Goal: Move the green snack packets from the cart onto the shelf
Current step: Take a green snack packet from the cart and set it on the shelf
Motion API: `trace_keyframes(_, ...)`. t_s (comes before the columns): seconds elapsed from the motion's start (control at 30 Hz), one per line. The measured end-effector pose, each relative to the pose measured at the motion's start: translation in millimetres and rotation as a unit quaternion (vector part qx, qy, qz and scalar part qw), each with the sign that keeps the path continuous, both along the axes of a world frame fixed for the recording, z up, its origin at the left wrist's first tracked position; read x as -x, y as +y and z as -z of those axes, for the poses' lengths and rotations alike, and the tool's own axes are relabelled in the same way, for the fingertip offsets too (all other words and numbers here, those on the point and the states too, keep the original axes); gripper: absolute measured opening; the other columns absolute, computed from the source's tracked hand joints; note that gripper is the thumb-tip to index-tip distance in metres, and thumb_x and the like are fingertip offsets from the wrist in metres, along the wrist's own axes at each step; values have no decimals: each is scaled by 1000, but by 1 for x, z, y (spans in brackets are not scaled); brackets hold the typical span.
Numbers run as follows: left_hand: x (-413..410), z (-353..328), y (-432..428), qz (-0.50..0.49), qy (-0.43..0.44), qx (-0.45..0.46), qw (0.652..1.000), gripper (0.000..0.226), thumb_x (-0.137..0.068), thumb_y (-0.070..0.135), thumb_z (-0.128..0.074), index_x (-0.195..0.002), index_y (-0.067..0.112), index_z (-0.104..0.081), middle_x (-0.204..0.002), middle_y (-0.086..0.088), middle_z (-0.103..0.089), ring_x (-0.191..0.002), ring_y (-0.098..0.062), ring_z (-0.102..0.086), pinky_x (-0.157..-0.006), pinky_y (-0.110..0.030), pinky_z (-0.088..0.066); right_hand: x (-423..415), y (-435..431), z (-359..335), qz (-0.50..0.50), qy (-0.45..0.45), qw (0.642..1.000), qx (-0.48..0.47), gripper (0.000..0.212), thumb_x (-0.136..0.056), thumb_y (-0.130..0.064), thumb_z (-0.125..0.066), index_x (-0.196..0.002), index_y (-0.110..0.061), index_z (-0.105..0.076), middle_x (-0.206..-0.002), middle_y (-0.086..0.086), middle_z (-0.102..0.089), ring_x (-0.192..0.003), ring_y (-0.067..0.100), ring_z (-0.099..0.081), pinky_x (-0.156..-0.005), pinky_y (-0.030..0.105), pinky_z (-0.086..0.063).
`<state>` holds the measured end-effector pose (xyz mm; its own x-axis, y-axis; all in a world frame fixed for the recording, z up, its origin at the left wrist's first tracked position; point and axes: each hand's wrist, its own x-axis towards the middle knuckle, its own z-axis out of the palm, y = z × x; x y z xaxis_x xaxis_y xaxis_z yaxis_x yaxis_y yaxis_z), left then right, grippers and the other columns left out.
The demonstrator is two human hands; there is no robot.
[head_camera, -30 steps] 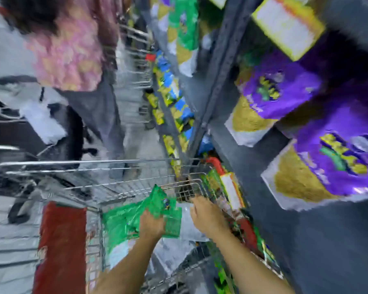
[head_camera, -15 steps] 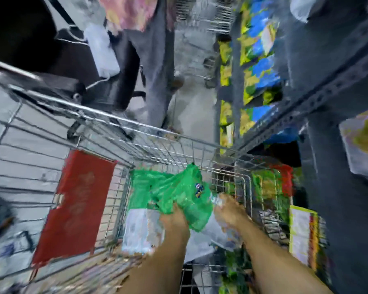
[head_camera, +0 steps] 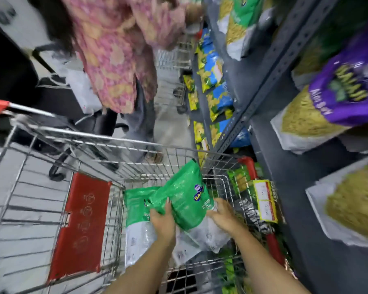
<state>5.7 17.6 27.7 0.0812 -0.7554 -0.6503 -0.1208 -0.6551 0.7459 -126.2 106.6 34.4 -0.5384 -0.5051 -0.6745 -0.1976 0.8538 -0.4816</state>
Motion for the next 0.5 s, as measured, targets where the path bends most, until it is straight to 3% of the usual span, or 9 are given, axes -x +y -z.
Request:
trace_keyframes(0.07,-13,-36,-5,44,56,82,994,21,-90,14,-60,-95,-4,-50,-82,-10,-52,-82,-20,-48,-63,-16,-45,-15,16,-35,35,-3,998,50,51,-89,-22,-55,-133,-10,-33,-131,7,-43,-103,17,-45,-82,26,-38)
trace_keyframes(0.13,-19,-74,-9,107,105,169,974,21,-86,15,-64,-96,-1,-55,-88,-13,-60,-84,-24,-56,-63,-10,-44,-37,35,-73,94,7,987,129,54,-89,-15,-58,-134,-4,-31,-120,1,-45,-100,10,-49,-78,14,-39)
trace_keyframes(0.2,-18,-118,-9,189,137,237,943,11,-85,13,-65,-87,9,-55,-82,-7,-64,-78,-21,-60,-62,-9,-45,-61,53,-100,167,25,963,211,57,-86,-10,-62,-134,-10,-32,-124,-5,-46,-102,-2,-47,-76,0,-35)
trace_keyframes(0.3,-12,-198,16,310,242,320,862,21,-82,-3,-63,-78,13,-50,-63,10,-64,-57,7,-55,-54,-6,-42,-97,93,-140,284,97,899,319,50,-80,3,-65,-118,-19,-41,-113,-2,-51,-83,-17,-52,-73,-5,-35)
trace_keyframes(0.37,-6,-234,35,378,296,357,801,22,-79,0,-68,-77,16,-52,-64,8,-63,-56,9,-54,-55,-8,-41,-115,120,-154,368,118,848,362,46,-74,11,-68,-110,-12,-50,-97,2,-64,-76,-3,-61,-69,3,-45)
trace_keyframes(0.43,6,-264,64,462,341,361,735,25,-79,-1,-69,-75,20,-55,-66,4,-61,-59,8,-55,-56,-7,-42,-131,159,-172,437,159,796,387,43,-67,-1,-79,-98,-16,-54,-79,-6,-72,-75,6,-64,-66,7,-49)
trace_keyframes(0.5,22,-282,88,522,376,349,681,25,-77,2,-71,-78,24,-58,-74,1,-64,-63,6,-59,-61,-9,-47,-141,192,-189,491,194,750,399,59,-47,-31,-90,-90,-12,-53,-72,-1,-71,-66,3,-64,-61,11,-50)
